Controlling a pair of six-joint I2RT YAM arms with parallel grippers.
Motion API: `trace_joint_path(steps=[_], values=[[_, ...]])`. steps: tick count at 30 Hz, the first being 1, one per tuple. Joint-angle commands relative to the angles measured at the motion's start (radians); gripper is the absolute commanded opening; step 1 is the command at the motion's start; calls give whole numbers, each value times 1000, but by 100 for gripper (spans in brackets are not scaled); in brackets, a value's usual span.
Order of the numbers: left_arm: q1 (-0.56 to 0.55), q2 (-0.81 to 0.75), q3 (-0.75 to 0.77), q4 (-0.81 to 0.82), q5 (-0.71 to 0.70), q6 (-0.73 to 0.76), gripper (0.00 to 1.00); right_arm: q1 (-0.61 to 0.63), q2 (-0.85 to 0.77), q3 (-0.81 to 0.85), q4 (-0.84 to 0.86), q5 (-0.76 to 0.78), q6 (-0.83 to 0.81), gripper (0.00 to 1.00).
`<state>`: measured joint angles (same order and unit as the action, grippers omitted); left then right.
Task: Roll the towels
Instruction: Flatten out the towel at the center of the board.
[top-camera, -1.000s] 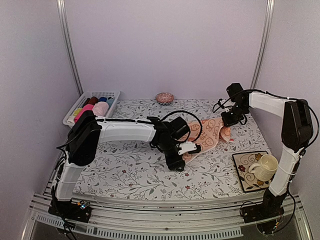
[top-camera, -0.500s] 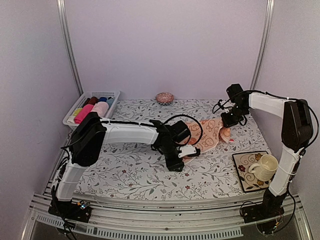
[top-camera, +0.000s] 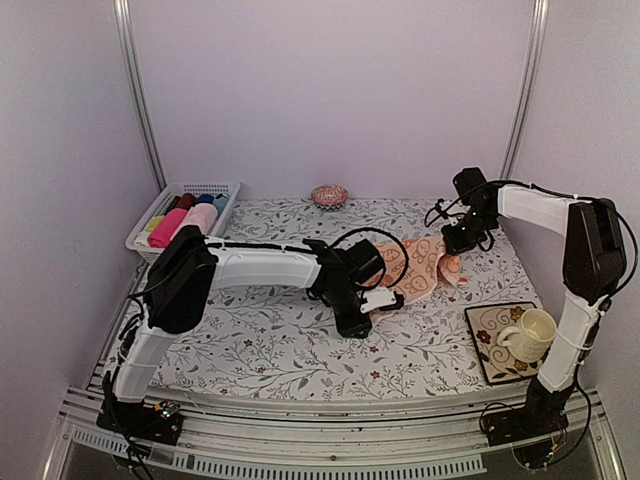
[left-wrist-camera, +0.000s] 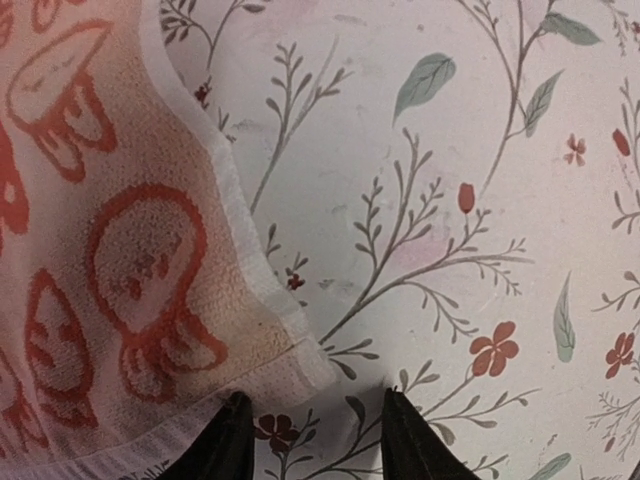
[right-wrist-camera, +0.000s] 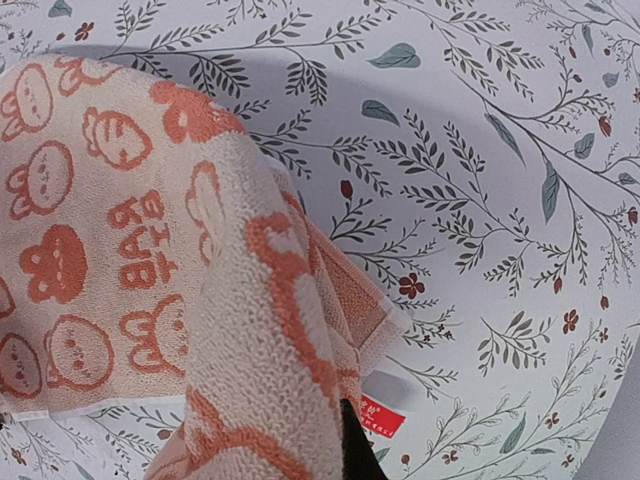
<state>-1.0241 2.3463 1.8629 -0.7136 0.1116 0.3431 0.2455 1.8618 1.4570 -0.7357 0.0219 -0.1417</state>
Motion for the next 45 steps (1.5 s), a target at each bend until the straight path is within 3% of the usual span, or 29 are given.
trace_joint_path(steps=[1, 10, 20, 33, 39, 45], values=[[-9, 12, 6, 3, -18, -14, 43, -6, -15, -6, 15, -19, 10, 4], [-1, -117, -107, 86, -59, 30, 52, -6, -8, 2, 15, -34, 8, 4], [11, -59, -61, 86, 19, 34, 52, -6, 6, 8, 14, -49, 7, 4], [31, 11, -48, 62, 19, 23, 51, -6, 32, 32, 6, -68, 7, 4], [33, 34, -30, 56, 41, 21, 41, -6, 40, 39, 2, -75, 7, 4], [35, 54, -17, 33, 46, 17, 3, -6, 43, 42, -1, -82, 5, 6]])
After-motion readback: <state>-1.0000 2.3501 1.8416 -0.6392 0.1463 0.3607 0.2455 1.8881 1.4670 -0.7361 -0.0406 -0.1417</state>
